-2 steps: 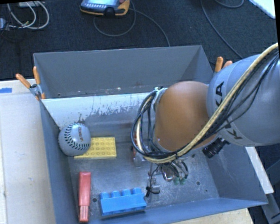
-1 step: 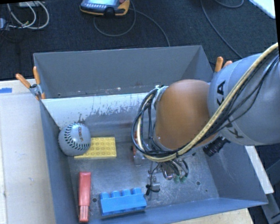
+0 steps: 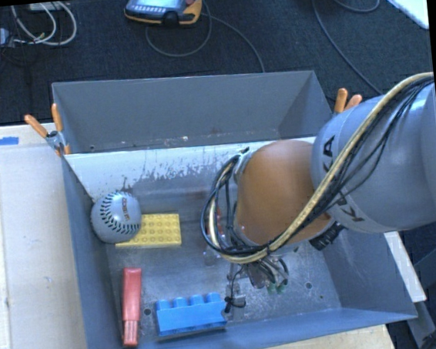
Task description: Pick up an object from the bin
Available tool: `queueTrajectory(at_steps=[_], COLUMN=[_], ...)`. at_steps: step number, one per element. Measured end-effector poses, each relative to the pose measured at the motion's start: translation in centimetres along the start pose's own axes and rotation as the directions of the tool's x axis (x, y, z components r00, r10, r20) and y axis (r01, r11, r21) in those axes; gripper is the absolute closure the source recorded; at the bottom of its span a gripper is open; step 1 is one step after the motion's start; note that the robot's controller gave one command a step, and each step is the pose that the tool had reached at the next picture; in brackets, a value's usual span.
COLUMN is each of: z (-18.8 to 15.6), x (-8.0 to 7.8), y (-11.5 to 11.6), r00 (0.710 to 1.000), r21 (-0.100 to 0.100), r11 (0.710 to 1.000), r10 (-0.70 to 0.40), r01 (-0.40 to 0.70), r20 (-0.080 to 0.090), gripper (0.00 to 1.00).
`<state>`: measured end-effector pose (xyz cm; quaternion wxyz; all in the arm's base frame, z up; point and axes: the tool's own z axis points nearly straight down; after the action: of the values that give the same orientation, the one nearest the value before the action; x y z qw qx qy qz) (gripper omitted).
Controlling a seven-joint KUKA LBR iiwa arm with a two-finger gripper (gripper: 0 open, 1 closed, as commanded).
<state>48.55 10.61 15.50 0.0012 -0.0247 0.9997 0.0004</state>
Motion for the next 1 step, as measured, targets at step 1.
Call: queueTrajectory(at_steps=[1], z=[1.54], x=[0.15], y=[0.04], r00=[1.0], r21=[0.0], r11=[1.0], r10=[-0.016], r01=[0.016], r20=[-0.003], gripper=[0.0])
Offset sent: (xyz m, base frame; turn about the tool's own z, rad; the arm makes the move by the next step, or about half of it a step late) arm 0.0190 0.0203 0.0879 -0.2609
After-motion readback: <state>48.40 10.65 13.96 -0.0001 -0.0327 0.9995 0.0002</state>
